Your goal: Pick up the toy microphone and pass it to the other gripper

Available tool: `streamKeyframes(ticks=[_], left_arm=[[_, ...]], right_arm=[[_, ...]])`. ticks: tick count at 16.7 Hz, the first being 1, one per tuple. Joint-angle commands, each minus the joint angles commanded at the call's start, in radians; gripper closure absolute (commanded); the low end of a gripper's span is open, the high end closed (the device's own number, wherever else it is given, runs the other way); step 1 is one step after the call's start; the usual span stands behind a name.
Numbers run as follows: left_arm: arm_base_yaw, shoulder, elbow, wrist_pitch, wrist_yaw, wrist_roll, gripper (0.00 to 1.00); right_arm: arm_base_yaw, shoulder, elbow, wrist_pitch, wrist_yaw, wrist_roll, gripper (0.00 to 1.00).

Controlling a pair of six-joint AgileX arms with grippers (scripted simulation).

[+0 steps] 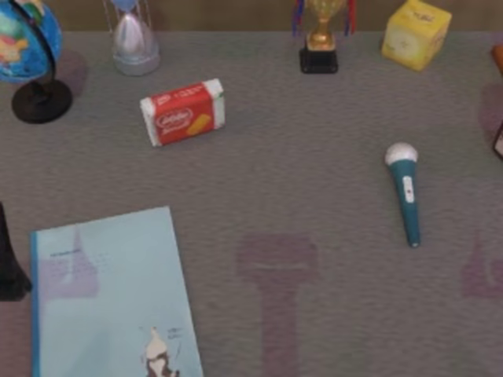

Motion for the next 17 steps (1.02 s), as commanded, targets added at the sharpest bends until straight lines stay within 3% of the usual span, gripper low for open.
streamKeyframes(ticks=[4, 8, 17], left_arm=[[0.0, 0.0, 0.0, 0.0, 0.0, 0.0, 0.0], [0.0, 0.0, 0.0, 0.0, 0.0, 0.0, 0.0], [0.0, 0.0, 0.0, 0.0, 0.0, 0.0, 0.0]], right_arm=[[0.009, 0.031, 0.03, -0.02, 0.0, 0.009, 0.0], [0.053, 0.22, 0.198, -0.131, 0.004, 0.057, 0.0], [0.211, 1.118, 0.802, -0.565, 0.025, 0.228, 0.0]])
